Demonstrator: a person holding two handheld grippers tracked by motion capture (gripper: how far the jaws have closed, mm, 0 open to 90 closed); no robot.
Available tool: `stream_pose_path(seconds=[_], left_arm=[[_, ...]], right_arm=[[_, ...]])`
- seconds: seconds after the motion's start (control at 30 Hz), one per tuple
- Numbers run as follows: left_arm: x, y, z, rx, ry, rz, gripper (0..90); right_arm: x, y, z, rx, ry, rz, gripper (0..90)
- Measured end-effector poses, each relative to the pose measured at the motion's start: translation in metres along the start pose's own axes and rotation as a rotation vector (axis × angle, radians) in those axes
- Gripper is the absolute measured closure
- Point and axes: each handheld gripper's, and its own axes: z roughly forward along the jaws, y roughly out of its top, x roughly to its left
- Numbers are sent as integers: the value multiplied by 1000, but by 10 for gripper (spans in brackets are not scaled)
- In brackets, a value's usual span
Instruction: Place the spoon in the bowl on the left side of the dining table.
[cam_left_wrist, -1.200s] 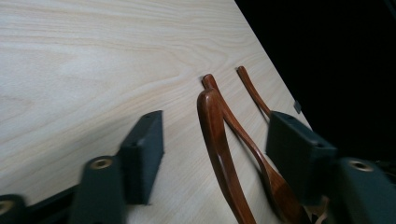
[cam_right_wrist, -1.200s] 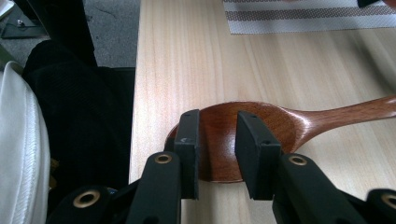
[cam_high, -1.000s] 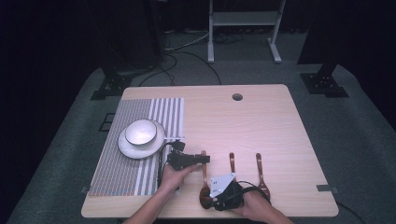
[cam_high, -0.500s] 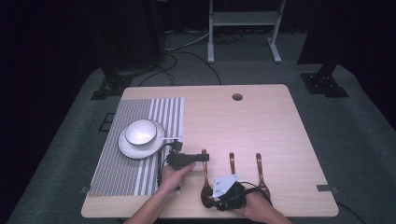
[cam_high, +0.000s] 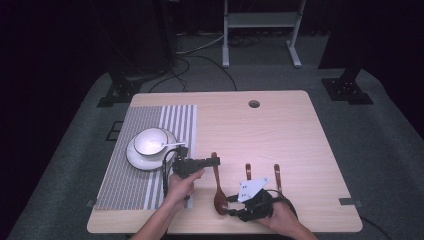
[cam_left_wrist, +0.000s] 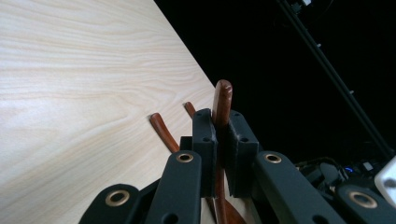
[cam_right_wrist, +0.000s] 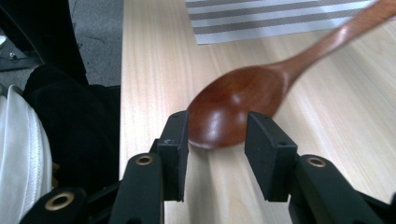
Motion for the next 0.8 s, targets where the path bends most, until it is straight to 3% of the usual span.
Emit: stream_pose_path(seconds=[0.43,0.8], left_arm=[[1,2,-6,-12,10,8,842],[-4,7,-5,3,22,44,841]], right_arm=[[-8,-6,-12,6,0,51,563],[-17,-15,-27,1,-5,100,521]])
